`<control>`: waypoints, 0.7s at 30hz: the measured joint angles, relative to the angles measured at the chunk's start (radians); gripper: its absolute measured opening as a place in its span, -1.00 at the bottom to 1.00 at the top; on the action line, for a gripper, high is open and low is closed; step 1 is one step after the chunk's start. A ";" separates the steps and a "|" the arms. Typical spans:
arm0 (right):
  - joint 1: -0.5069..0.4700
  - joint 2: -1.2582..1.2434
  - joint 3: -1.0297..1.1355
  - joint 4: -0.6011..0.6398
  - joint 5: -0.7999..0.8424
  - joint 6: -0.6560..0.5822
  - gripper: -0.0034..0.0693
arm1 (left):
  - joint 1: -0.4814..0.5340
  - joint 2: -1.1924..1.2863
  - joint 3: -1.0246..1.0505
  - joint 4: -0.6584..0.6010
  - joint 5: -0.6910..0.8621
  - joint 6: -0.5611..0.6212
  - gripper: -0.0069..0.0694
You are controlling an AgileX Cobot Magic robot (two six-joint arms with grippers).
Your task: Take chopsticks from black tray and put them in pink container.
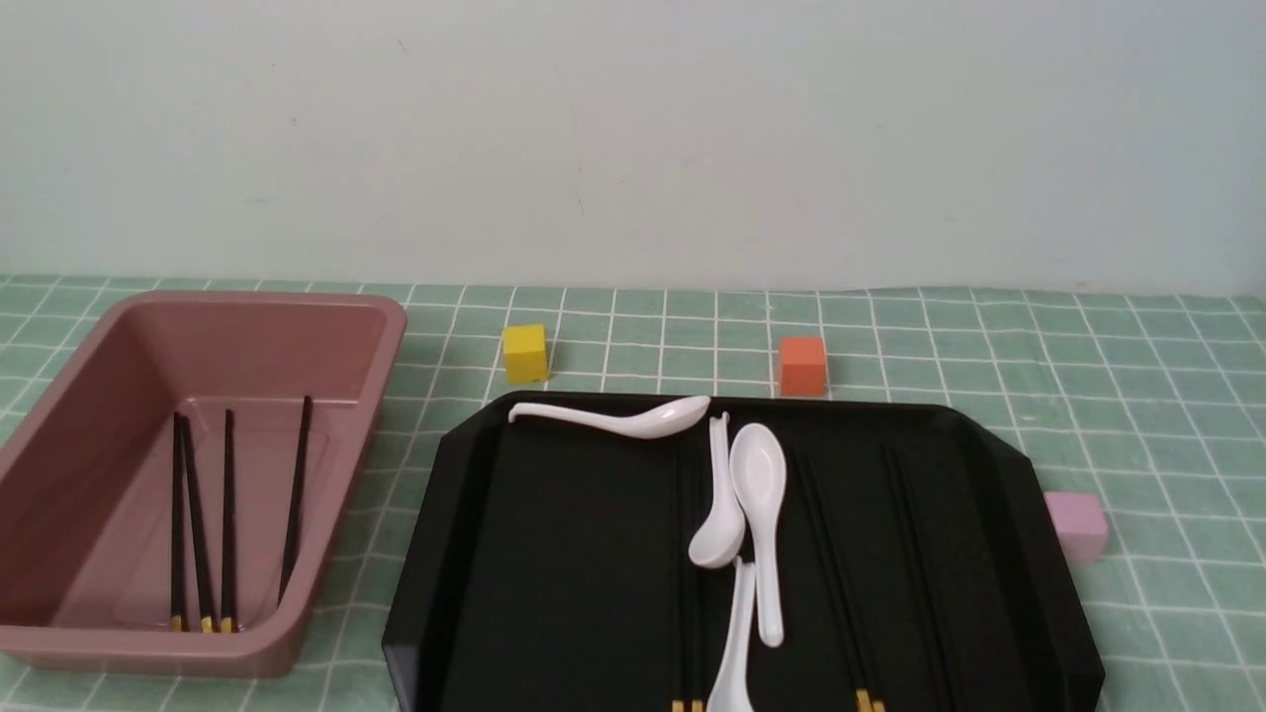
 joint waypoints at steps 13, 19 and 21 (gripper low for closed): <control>0.000 0.000 0.000 0.000 0.000 0.000 -0.25 | 0.000 0.000 0.000 0.000 0.000 0.000 -0.81; 0.000 0.000 0.000 0.000 0.000 0.000 -0.25 | 0.000 0.000 0.000 0.000 0.001 0.000 -0.79; 0.000 0.000 0.000 0.000 0.000 0.000 -0.25 | 0.000 0.000 0.000 0.000 0.001 0.000 -0.79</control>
